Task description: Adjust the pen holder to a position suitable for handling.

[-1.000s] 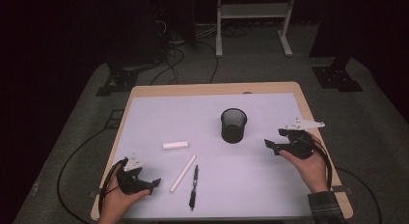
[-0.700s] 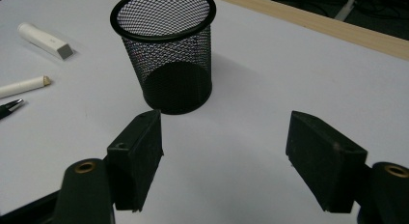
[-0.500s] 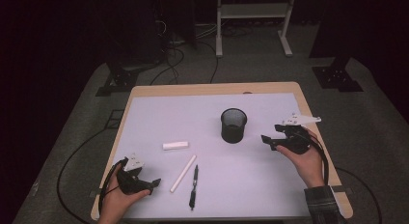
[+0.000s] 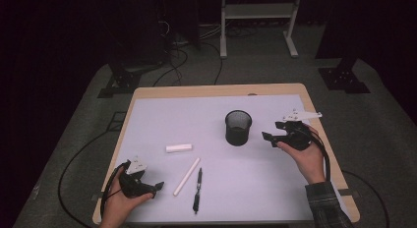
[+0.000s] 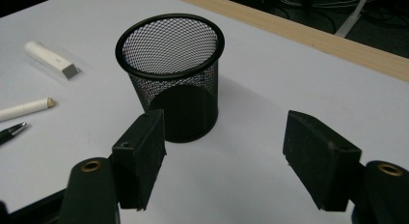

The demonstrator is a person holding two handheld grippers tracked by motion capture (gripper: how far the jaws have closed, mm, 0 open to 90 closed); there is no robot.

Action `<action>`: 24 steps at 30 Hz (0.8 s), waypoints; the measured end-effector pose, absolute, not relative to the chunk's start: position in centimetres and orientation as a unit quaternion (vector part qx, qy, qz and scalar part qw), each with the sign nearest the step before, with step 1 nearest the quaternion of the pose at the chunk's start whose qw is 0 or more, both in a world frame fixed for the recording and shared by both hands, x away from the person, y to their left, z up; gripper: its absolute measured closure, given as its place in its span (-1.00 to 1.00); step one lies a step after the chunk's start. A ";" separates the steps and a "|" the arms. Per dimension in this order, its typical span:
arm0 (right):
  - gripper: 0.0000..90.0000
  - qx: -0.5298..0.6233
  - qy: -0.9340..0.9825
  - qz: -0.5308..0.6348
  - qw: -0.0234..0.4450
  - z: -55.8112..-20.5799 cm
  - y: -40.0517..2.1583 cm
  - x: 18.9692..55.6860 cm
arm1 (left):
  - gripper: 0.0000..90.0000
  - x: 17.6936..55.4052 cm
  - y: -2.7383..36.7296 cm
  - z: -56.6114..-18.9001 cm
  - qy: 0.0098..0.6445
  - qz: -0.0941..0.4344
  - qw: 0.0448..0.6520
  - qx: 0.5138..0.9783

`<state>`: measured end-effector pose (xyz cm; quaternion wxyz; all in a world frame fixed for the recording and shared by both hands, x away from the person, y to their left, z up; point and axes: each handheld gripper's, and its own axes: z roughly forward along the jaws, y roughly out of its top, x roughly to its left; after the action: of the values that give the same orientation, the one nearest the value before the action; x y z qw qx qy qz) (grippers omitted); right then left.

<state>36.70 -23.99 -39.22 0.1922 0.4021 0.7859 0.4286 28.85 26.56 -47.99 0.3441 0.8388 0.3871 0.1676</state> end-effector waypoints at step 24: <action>-0.20 0.397 0.795 0.422 0.178 -38.2 -22.1 39.6 | -1.00 28.9 26.6 -48.0 0.384 0.169 0.341 0.841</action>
<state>39.56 -22.07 -38.21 0.1782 0.3970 0.7952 0.4222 28.87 26.61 -47.96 0.3411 0.8412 0.3842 0.1688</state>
